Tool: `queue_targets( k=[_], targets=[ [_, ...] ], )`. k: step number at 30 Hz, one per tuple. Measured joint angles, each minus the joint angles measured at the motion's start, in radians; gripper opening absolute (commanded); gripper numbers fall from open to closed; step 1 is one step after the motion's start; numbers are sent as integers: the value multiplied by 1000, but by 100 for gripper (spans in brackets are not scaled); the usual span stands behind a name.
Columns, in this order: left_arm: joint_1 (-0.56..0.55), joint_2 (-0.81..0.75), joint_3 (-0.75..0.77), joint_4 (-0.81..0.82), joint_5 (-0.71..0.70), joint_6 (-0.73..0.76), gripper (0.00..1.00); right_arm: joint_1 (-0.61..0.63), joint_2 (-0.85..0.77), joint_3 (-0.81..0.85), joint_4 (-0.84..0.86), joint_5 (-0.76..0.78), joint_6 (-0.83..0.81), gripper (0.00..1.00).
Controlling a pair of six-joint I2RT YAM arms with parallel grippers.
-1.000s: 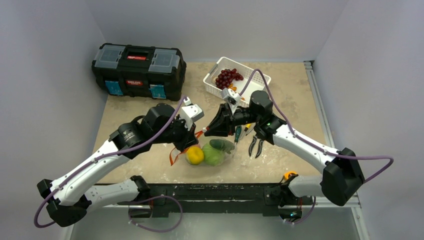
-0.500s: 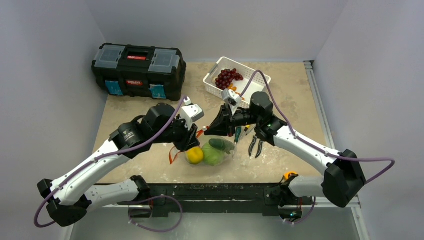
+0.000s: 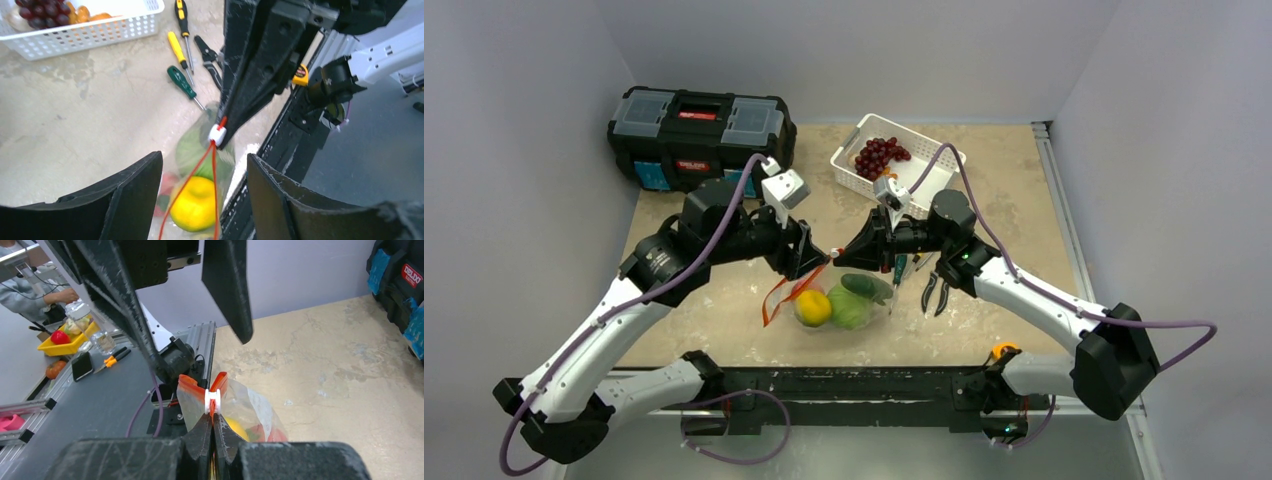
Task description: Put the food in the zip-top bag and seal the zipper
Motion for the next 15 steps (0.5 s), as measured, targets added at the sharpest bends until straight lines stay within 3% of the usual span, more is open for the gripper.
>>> queue_targets(
  k=[8,11,15],
  targets=[
    [55,71,0,110,115,45,68,0,0,-3,5,3,2,0],
    [56,96,-5,144,175,50,47,0,0,-3,6,3,2,0],
    [56,100,-19,166,243,60,45,0,0,-3,6,6,3,0]
  ],
)
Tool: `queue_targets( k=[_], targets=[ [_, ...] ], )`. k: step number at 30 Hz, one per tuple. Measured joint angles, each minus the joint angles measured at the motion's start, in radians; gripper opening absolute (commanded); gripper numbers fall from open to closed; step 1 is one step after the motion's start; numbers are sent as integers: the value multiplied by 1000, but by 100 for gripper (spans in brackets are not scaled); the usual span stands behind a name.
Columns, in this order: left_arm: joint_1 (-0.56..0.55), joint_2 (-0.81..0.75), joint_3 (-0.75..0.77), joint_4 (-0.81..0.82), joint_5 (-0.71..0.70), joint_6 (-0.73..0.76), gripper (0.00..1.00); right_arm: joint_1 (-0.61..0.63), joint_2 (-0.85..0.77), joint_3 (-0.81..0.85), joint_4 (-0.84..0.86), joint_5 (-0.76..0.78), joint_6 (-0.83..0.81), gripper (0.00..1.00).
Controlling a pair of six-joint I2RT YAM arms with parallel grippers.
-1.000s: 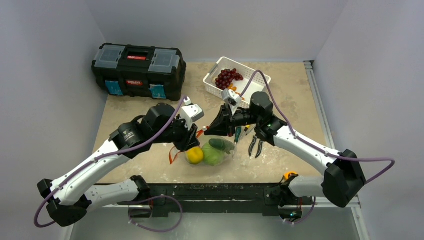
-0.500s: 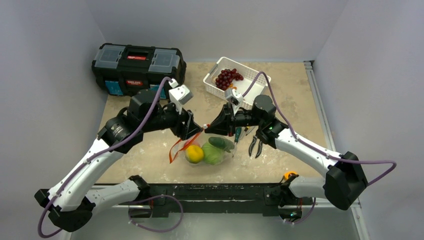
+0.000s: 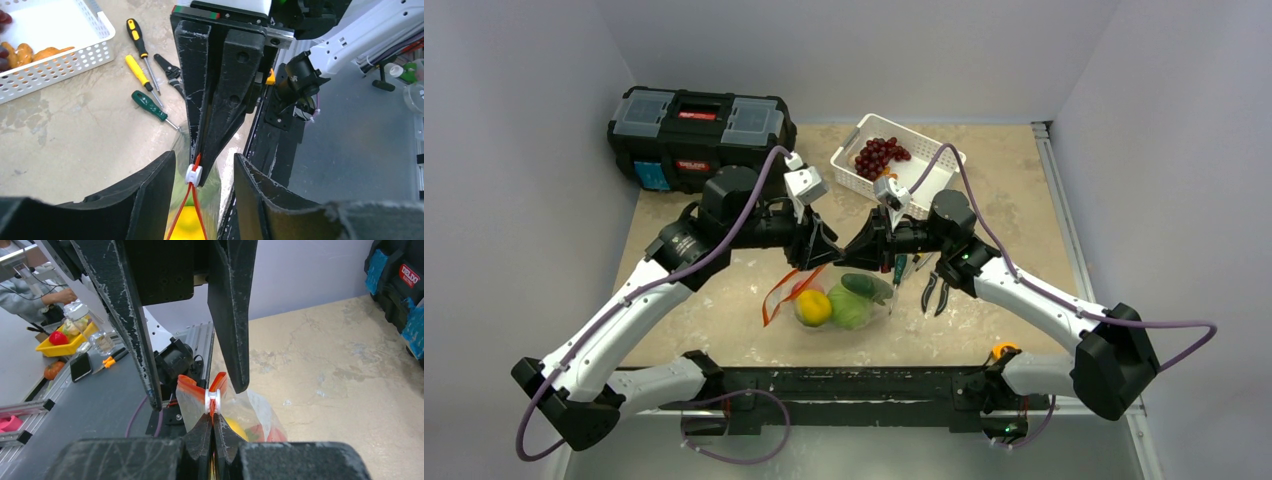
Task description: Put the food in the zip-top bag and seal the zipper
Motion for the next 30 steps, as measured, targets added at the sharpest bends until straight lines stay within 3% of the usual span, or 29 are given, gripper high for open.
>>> queue_targets(
  k=[8,20,30],
  targets=[
    [0,-8,-42,24,32,8,40,0,0,0,0,0,0,0],
    [0,-10,-63,23,33,27,5,0,-18,-17,8,9,0,0],
    [0,-11,-63,19,35,53,0,0,-48,-51,50,59,16,0]
  ],
)
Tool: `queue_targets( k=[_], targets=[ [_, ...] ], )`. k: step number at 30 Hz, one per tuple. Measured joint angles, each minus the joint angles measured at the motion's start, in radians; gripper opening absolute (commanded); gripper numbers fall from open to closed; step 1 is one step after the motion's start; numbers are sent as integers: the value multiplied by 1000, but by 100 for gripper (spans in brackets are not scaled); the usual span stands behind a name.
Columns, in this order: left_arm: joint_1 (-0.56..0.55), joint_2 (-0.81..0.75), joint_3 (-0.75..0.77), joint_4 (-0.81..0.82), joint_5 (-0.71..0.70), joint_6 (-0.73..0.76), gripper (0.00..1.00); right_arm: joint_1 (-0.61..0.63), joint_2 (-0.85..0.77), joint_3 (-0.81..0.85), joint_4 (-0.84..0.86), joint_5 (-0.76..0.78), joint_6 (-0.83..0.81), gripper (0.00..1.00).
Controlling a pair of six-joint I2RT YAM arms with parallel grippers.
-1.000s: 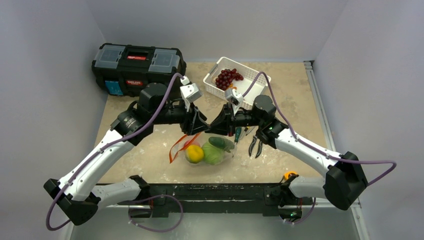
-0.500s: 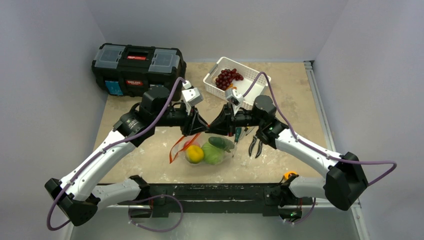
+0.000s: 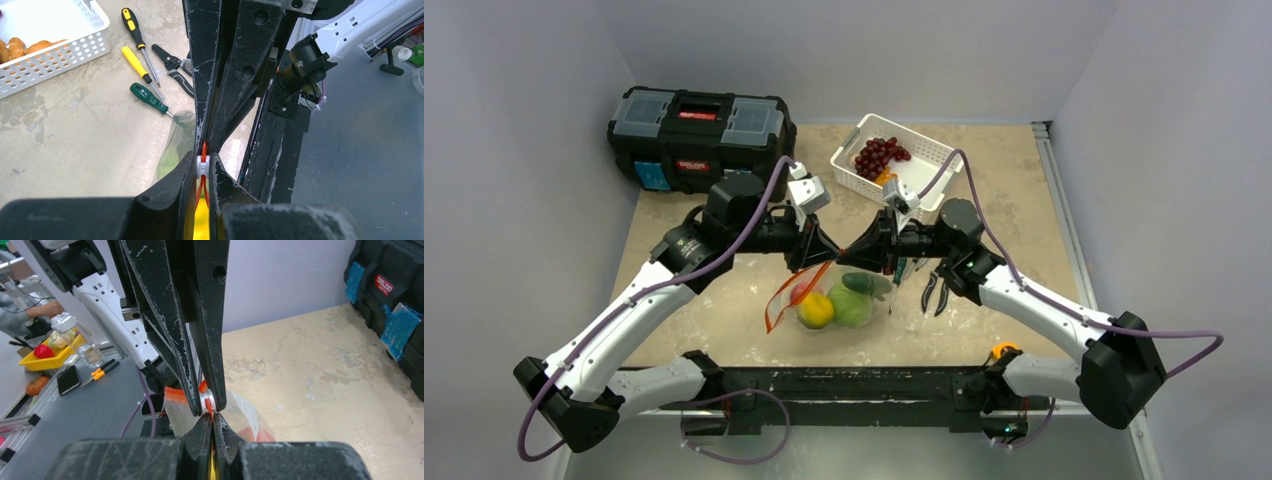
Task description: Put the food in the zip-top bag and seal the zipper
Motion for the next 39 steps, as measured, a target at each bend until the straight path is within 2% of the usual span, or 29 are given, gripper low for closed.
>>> queue_targets(
  k=[10,16,24,25,26,27,28,29,30,32,39],
  targets=[
    [1,0,0,-20,5,25,0,35,-33,-100,153,147,175,0],
    [2,-10,0,-25,15,33,0,71,-89,-129,131,260,171,0],
    [2,-16,0,-37,14,60,0,71,-118,-128,90,286,116,0],
    [2,-18,0,-41,14,60,0,71,-128,-127,76,285,99,6],
    [2,-19,0,-45,14,60,0,71,-136,-125,59,285,82,20],
    [2,-22,0,-48,14,60,0,70,-146,-111,19,283,52,47],
    [2,-25,0,-51,14,60,0,69,-149,-94,-11,282,31,70],
    [2,-28,0,-52,14,60,0,67,-149,-71,-50,280,8,82],
    [2,-31,0,-54,14,60,0,66,-148,-51,-80,274,-14,90],
    [2,-37,0,-59,14,60,0,64,-139,-6,-145,260,-68,98],
    [2,-41,0,-65,14,59,0,63,-31,31,-267,177,-187,99]
  ],
)
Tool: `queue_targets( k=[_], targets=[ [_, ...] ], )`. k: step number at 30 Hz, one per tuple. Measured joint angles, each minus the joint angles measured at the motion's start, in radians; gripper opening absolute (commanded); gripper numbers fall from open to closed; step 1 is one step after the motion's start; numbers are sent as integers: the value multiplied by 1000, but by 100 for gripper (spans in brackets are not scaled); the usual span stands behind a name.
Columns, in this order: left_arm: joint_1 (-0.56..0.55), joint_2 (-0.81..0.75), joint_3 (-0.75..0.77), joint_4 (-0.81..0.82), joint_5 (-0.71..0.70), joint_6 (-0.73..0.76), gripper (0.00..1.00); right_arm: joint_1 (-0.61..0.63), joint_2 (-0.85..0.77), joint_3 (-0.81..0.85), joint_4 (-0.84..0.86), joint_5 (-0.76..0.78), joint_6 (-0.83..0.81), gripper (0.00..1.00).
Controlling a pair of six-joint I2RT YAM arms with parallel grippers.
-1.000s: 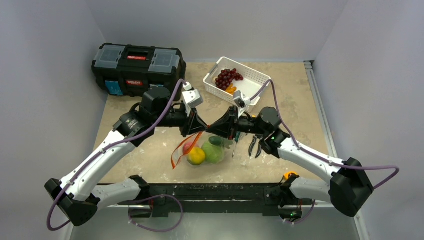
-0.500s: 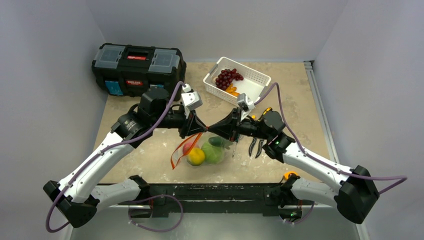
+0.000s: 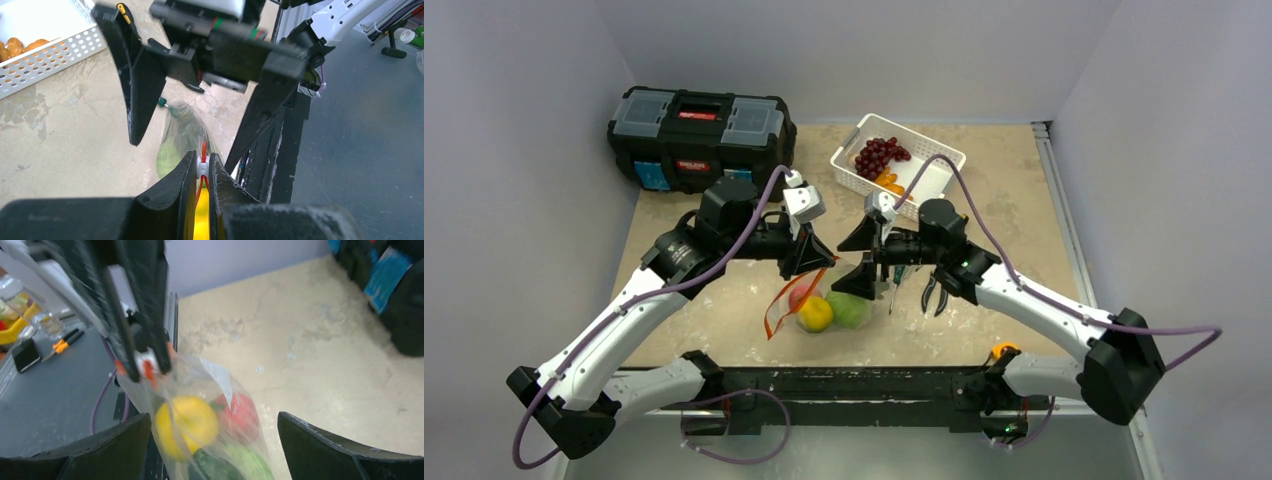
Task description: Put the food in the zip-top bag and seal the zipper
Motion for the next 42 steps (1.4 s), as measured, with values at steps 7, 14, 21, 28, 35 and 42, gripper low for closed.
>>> queue_targets(
  k=[7,14,21,28,35,42],
  targets=[
    [0,0,-4,2,5,0,0,0,121,18,-11,-119,-48,95],
    [0,-1,-15,3,11,0,0,4,187,72,65,-215,-56,74],
    [1,0,-15,11,19,-11,0,30,216,72,112,-221,-54,70],
    [13,0,-17,19,3,-16,0,108,199,34,212,-82,-71,0],
    [23,1,-22,24,-13,-22,0,126,175,-15,260,39,-80,0],
    [16,2,-22,22,-11,-37,0,126,68,-167,455,134,57,0]
  ],
)
